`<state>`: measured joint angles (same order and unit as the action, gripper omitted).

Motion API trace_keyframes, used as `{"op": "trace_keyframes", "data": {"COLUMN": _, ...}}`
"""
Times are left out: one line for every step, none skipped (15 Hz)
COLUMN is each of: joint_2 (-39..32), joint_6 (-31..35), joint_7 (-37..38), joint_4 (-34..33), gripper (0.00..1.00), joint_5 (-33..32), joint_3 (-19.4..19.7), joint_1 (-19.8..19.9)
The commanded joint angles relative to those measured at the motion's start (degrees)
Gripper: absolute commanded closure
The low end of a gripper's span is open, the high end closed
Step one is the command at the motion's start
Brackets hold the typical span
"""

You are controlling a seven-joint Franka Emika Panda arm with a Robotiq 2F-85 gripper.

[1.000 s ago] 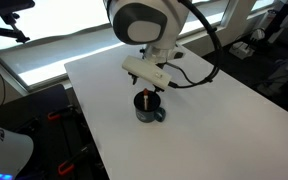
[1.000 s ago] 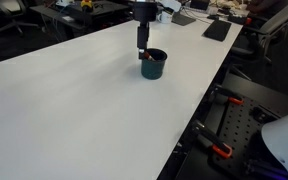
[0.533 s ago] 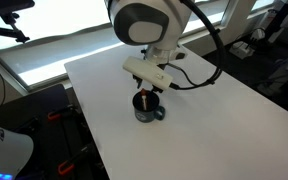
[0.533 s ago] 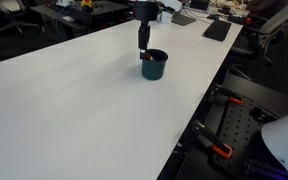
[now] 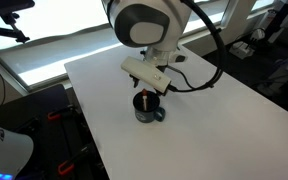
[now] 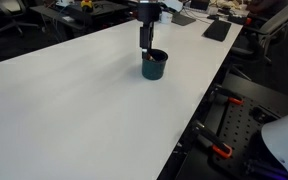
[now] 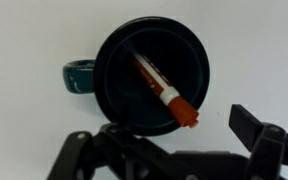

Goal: Put the marker on the table

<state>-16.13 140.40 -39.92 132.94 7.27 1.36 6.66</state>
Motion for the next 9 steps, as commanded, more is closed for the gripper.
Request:
{"op": "trace_keyframes", "data": {"joint_2": 1.6, "joint_6": -1.9, "joint_7": 4.3, "joint_4": 1.3, "gripper": 0.0, "joint_5": -2.3, "joint_3": 0.0, "joint_1": 0.5}}
{"op": "trace_keyframes", "data": {"joint_2": 1.6, "joint_6": -2.0, "joint_7": 4.6, "joint_4": 1.3, "gripper": 0.0, "joint_5": -2.3, "joint_3": -0.1, "joint_1": 0.6}}
{"op": "trace_keyframes", "data": {"joint_2": 1.6, "joint_6": -2.1, "joint_7": 4.9, "joint_4": 1.4, "gripper": 0.0, "joint_5": -2.4, "joint_3": -0.2, "joint_1": 0.7}}
{"op": "trace_keyframes", "data": {"joint_2": 1.6, "joint_6": -2.1, "joint_7": 5.0, "joint_4": 1.4, "gripper": 0.19, "joint_5": -2.5, "joint_3": -0.2, "joint_1": 0.8}}
{"op": "trace_keyframes", "data": {"joint_2": 1.6, "joint_6": -2.1, "joint_7": 5.2, "joint_4": 1.5, "gripper": 0.28, "joint_5": -2.6, "joint_3": -0.2, "joint_1": 0.9}}
{"op": "trace_keyframes", "data": {"joint_2": 1.6, "joint_6": -2.1, "joint_7": 5.3, "joint_4": 1.5, "gripper": 0.35, "joint_5": -2.7, "joint_3": -0.2, "joint_1": 1.0}}
{"op": "trace_keyframes", "data": {"joint_2": 1.5, "joint_6": -2.1, "joint_7": 5.3, "joint_4": 1.5, "gripper": 0.45, "joint_5": -2.8, "joint_3": -0.2, "joint_1": 1.0}}
{"op": "trace_keyframes", "data": {"joint_2": 1.5, "joint_6": -2.1, "joint_7": 5.3, "joint_4": 1.4, "gripper": 0.52, "joint_5": -2.8, "joint_3": -0.2, "joint_1": 1.1}}
{"op": "trace_keyframes", "data": {"joint_2": 1.5, "joint_6": -2.0, "joint_7": 5.2, "joint_4": 1.4, "gripper": 0.62, "joint_5": -2.7, "joint_3": -0.2, "joint_1": 1.2}}
